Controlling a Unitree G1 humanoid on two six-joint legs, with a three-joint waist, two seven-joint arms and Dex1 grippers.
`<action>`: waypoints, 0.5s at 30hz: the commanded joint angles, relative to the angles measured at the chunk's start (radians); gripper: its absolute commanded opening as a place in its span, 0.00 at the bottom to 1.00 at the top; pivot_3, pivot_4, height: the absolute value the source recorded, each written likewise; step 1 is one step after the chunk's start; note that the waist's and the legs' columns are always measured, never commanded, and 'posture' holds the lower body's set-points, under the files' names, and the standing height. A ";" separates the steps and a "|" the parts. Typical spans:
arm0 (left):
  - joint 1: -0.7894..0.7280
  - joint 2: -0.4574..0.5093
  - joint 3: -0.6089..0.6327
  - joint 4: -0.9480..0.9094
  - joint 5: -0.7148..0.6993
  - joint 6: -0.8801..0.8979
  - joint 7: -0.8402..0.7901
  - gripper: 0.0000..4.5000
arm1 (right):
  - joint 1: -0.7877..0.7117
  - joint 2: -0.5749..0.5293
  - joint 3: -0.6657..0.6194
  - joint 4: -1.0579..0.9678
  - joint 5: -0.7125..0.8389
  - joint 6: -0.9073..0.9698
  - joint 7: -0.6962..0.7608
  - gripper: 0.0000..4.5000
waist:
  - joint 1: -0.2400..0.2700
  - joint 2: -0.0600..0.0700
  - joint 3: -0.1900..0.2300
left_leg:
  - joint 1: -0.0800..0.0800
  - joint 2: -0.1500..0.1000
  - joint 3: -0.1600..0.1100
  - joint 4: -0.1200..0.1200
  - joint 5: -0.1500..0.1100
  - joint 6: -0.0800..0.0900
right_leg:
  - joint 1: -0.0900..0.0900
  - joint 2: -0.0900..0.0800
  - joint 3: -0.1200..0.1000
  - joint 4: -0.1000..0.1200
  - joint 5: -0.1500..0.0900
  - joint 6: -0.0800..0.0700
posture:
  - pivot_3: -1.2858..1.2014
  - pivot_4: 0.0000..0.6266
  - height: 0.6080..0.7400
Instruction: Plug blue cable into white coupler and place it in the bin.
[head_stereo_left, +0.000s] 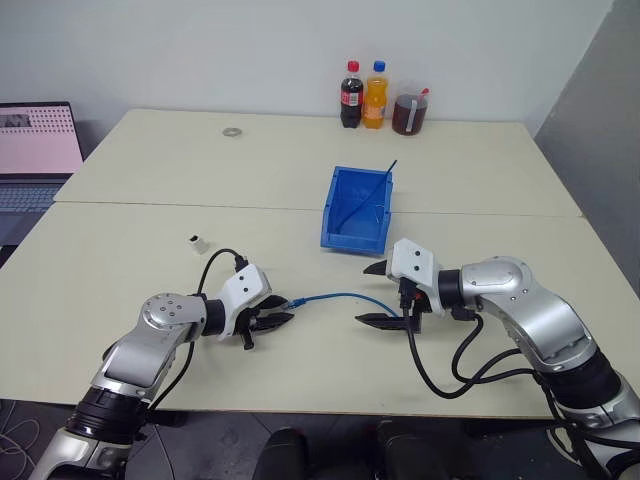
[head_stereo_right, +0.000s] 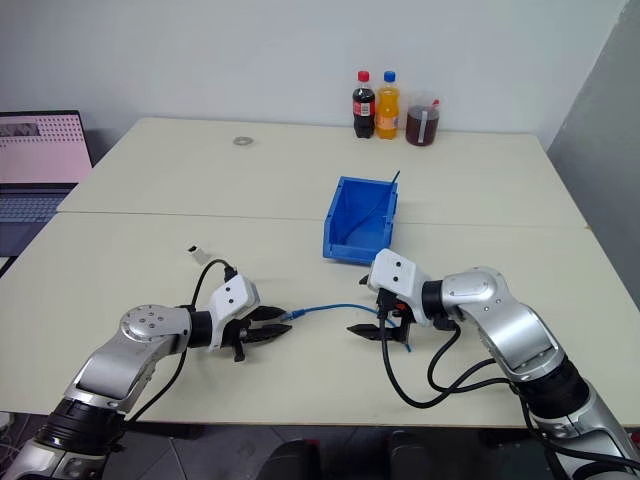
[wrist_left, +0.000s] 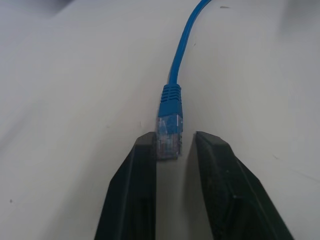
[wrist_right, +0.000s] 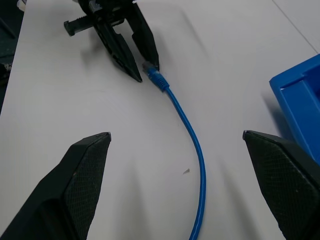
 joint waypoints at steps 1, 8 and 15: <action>0.036 -0.013 -0.049 0.022 0.009 0.046 -0.012 0.09 | 0.023 -0.006 -0.044 -0.069 0.042 0.003 -0.010 1.00 | 0.001 0.000 -0.001 | 0.000 0.000 0.000 0.000 0.000 0.000 | 0.000 0.000 0.000 0.000 0.000 0.000 | 0.52 0.24 1.00; 0.048 -0.013 0.013 -0.036 -0.070 0.043 -0.044 0.05 | 0.129 -0.030 -0.124 -0.128 0.131 0.005 -0.011 1.00 | 0.000 0.000 -0.001 | 0.000 0.000 0.000 0.000 0.000 0.000 | 0.000 0.000 0.001 -0.001 0.000 0.000 | 0.52 0.24 1.00; -0.026 -0.056 0.083 -0.167 -0.241 0.177 -0.049 0.05 | 0.263 -0.045 -0.226 -0.227 0.346 0.139 0.002 1.00 | 0.001 -0.002 0.000 | -0.002 0.001 -0.001 0.000 0.000 0.000 | -0.001 0.000 -0.001 -0.001 0.000 0.000 | 0.52 0.24 1.00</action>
